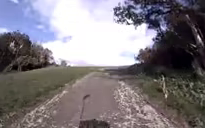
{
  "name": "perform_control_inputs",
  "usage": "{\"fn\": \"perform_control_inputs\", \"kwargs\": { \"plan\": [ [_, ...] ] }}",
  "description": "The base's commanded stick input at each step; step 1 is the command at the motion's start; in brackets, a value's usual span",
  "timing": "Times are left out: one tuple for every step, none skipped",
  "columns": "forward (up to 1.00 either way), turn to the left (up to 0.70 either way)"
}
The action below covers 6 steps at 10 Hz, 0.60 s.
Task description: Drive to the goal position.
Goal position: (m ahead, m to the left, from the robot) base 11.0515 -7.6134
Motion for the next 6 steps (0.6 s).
{"fn": "perform_control_inputs", "kwargs": {
  "plan": [
    [0.70,0.15],
    [0.70,0.34],
    [0.70,0.12],
    [0.70,0.01],
    [0.70,0.01],
    [0.70,0.01]
  ]
}}
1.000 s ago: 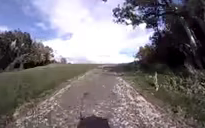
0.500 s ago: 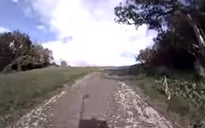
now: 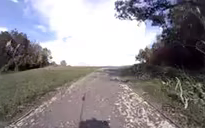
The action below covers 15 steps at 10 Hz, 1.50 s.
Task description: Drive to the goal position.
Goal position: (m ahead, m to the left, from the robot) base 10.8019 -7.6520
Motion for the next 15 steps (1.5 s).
{"fn": "perform_control_inputs", "kwargs": {
  "plan": [
    [0.70,0.01],
    [0.70,0.01],
    [0.70,0.01],
    [0.70,0.01],
    [0.70,0.01],
    [0.70,0.01],
    [0.70,0.01],
    [0.70,0.01],
    [0.70,0.01],
    [0.70,0.01],
    [0.70,0.01],
    [0.70,0.01],
    [0.70,0.01],
    [0.70,0.01],
    [0.70,0.01]
  ]
}}
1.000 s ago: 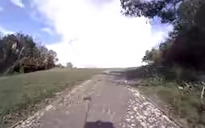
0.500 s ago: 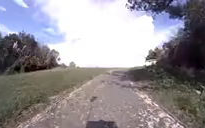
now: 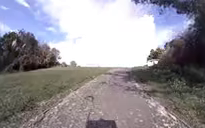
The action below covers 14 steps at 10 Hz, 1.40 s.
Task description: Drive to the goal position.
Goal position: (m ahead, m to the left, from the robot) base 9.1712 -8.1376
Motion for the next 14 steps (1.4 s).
{"fn": "perform_control_inputs", "kwargs": {
  "plan": [
    [0.70,-0.07],
    [0.70,-0.29],
    [0.70,0.01],
    [0.70,0.01],
    [0.70,0.01],
    [0.70,0.01],
    [0.70,0.01],
    [0.70,0.01],
    [0.70,0.01],
    [0.70,0.01],
    [0.70,0.01],
    [0.70,0.01],
    [0.70,0.01],
    [0.70,0.01]
  ]
}}
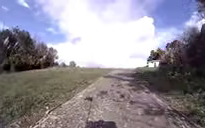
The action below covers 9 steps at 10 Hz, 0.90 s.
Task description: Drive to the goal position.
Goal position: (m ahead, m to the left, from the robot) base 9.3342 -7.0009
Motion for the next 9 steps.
{"fn": "perform_control_inputs", "kwargs": {
  "plan": [
    [0.70,0.01],
    [0.70,0.01],
    [0.70,-0.04],
    [0.70,-0.34],
    [0.70,-0.34],
    [0.70,-0.34],
    [0.70,0.01],
    [0.70,0.01],
    [0.70,0.01]
  ]
}}
